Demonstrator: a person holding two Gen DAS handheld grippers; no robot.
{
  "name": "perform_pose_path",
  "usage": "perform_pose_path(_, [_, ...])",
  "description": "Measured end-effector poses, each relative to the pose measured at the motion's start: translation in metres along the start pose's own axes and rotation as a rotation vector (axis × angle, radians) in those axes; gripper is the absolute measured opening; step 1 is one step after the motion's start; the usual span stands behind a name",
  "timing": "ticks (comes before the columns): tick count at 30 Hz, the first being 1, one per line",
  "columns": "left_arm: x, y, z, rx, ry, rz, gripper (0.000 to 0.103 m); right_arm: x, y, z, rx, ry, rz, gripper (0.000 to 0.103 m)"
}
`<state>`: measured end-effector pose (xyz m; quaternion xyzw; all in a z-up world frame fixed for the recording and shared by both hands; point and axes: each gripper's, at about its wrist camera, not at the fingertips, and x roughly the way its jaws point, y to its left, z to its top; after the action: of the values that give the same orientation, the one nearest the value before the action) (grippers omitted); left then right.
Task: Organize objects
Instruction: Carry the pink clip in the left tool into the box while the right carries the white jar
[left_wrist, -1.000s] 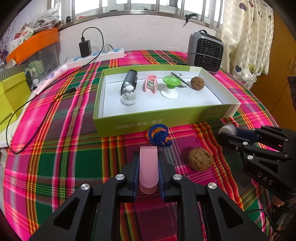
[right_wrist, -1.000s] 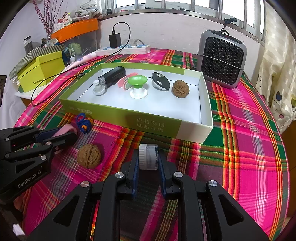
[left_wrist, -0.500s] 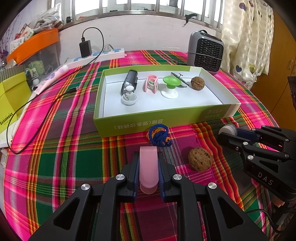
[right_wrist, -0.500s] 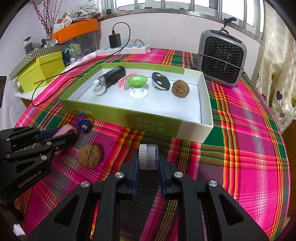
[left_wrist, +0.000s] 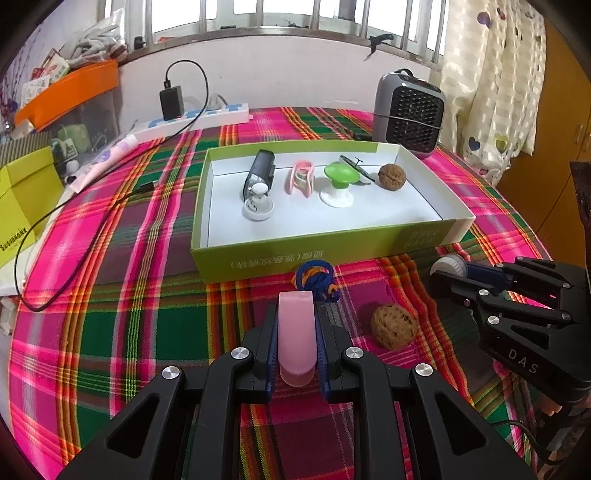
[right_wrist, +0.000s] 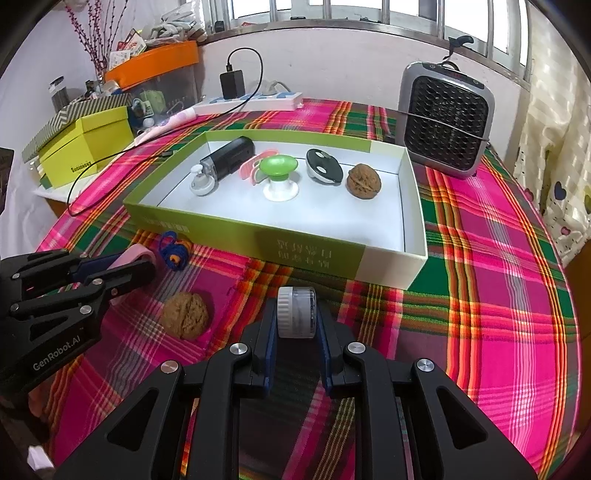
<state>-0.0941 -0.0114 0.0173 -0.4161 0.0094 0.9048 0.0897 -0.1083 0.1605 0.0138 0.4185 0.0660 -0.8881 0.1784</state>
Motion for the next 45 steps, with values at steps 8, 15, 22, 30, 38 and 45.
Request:
perform_pose_path(8, [-0.007,-0.003,0.008,0.004,-0.02,-0.004,0.016,-0.004,0.0,0.005,-0.005,-0.013,0.01,0.02])
perform_pose_path(15, [-0.009,-0.003,0.022,0.012,-0.042,-0.002,0.016,-0.008,-0.002,0.017,-0.007,-0.037,0.019,0.02])
perform_pose_path(22, [-0.003,-0.005,0.034,0.018,-0.047,-0.004,0.016,-0.008,-0.004,0.031,-0.014,-0.053,0.017,0.02])
perform_pose_path(30, [0.002,-0.006,0.047,0.016,-0.056,-0.014,0.016,-0.005,-0.007,0.041,-0.021,-0.062,0.022,0.02])
perform_pose_path(38, [0.017,-0.004,0.061,0.015,-0.049,-0.016,0.016,0.009,-0.013,0.057,-0.017,-0.059,0.023,0.02])
perform_pose_path(45, [0.034,-0.002,0.071,0.018,-0.033,-0.023,0.016,0.025,-0.021,0.067,-0.002,-0.039,0.018,0.02])
